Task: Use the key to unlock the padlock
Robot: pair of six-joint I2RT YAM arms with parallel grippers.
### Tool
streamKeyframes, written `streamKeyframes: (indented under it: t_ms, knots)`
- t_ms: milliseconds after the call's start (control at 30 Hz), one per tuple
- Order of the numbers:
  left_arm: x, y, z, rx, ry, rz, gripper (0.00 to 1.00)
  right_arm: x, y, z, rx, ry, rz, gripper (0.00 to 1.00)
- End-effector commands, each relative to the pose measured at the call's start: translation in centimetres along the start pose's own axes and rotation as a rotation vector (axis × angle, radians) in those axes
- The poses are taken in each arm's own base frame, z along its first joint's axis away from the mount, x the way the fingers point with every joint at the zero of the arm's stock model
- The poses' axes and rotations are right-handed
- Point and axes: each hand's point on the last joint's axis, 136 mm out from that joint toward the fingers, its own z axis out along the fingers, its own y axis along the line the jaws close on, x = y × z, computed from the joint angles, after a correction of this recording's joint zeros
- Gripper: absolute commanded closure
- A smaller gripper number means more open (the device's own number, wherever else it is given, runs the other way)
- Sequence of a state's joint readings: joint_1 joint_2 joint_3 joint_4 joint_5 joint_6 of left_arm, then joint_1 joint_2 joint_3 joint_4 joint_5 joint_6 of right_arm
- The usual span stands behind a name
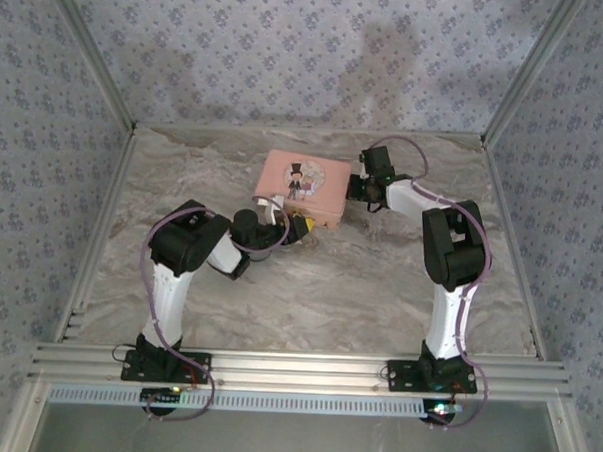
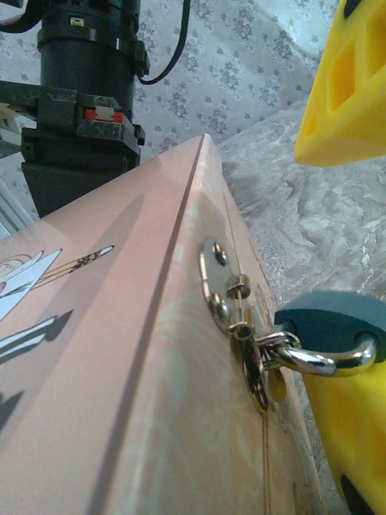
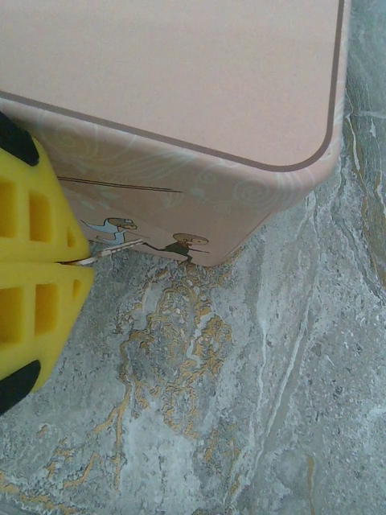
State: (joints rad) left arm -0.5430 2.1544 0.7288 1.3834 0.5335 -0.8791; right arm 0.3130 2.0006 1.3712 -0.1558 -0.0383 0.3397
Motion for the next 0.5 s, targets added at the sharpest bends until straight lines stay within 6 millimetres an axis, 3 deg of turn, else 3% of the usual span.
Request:
streamKeyframes:
  t_ms: [0, 100, 333, 400, 467]
  knots:
    - [-0.3, -0.5, -0.1, 0.017, -0.013, -0.002, 0.49, -1.2, 0.7, -1.3, -0.01, -0.036, -0.018, 1.0]
    - [-0.1, 0.6, -0.2, -0.008, -0.014, -0.042, 0.54, -1.1, 0.6, -1.4, -0.008, -0.035, -0.022, 1.0]
    - [-0.7, 1.2, -0.4, -0.015, -0.024, -0.067, 0.63, -0.9, 0.5, -1.4, -0.007, -0.033, -0.022, 1.0]
    - [-0.8, 1.6, -0.5, -0.026, -0.033, -0.079, 0.62, -0.9, 0.5, -1.3, -0.009, -0.031, -0.02, 1.0]
    - [-0.8, 2.0, -0.6, -0.038, -0.036, -0.091, 0.54, -0.9, 0.5, -1.3, -0.009, -0.032, -0.019, 1.0]
